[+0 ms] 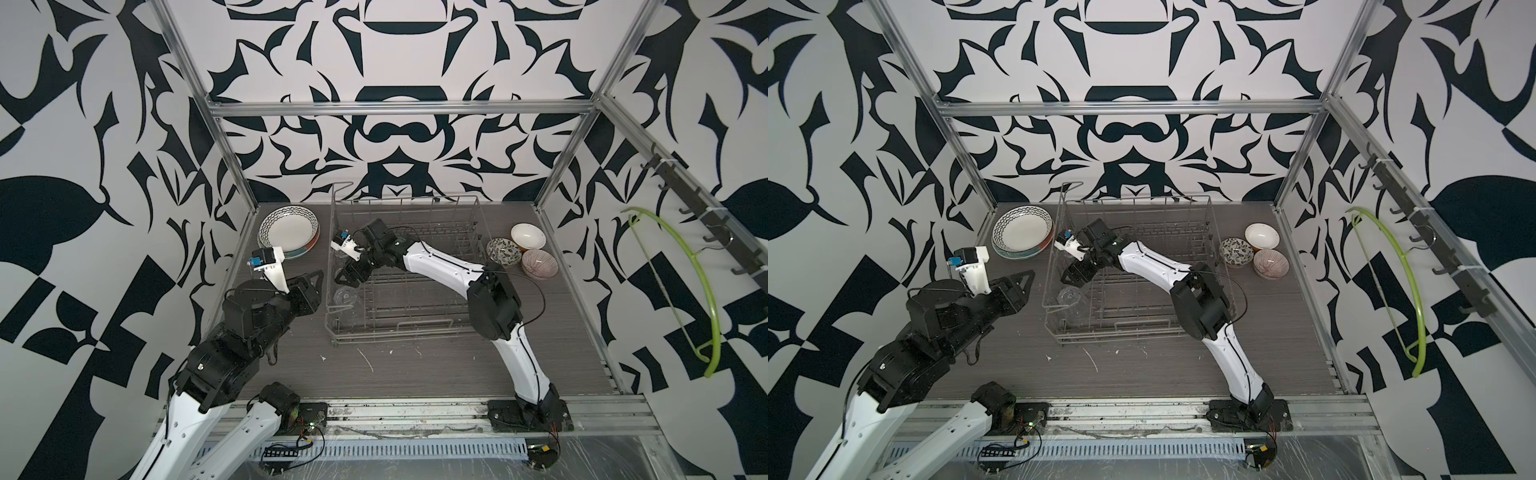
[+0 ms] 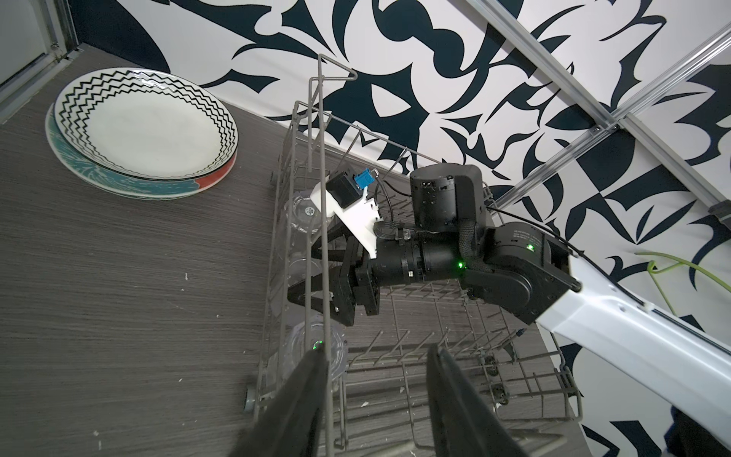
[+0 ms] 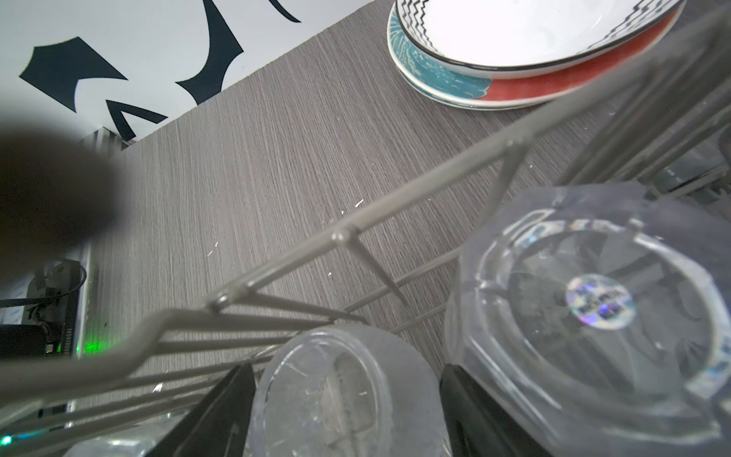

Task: Load bowls into a dish rack
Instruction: Flip the distractor at the dish rack.

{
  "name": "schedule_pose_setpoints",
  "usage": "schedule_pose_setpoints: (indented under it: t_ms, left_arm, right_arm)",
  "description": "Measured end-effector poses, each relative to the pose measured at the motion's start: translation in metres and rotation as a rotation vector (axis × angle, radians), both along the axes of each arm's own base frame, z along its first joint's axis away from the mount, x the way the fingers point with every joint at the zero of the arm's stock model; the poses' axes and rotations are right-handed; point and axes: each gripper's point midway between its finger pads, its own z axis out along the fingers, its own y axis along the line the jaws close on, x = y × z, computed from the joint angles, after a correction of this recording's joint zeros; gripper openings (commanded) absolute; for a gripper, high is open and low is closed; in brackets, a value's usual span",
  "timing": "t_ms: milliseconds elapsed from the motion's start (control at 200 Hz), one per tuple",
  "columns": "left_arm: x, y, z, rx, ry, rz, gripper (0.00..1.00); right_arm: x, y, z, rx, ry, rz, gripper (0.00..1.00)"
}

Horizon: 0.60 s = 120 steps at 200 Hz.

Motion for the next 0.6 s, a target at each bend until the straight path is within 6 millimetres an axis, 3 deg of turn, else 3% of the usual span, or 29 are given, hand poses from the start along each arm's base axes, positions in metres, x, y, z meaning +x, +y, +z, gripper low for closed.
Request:
schedule_pose_setpoints:
  t_ms: [210,465,600]
  left_arm:
    - [0.003,-0.001,-0.005,0.014,0.014,0.005,0.48]
    - [0.012,-0.006,-0.02,0.044,0.061,0.006,0.49]
    - [0.019,-0.007,-0.029,0.069,0.091,0.02,0.48]
  right_arm:
    - [-0.001,-0.006,0.013,0.001,-0.022,-0.016,0.79]
    - [-0.013,-0.019,0.079,0.078,-0.102,-0.02,0.79]
    - [-0.018,-0.028,0.099,0.096,-0.138,-0.036,0.77]
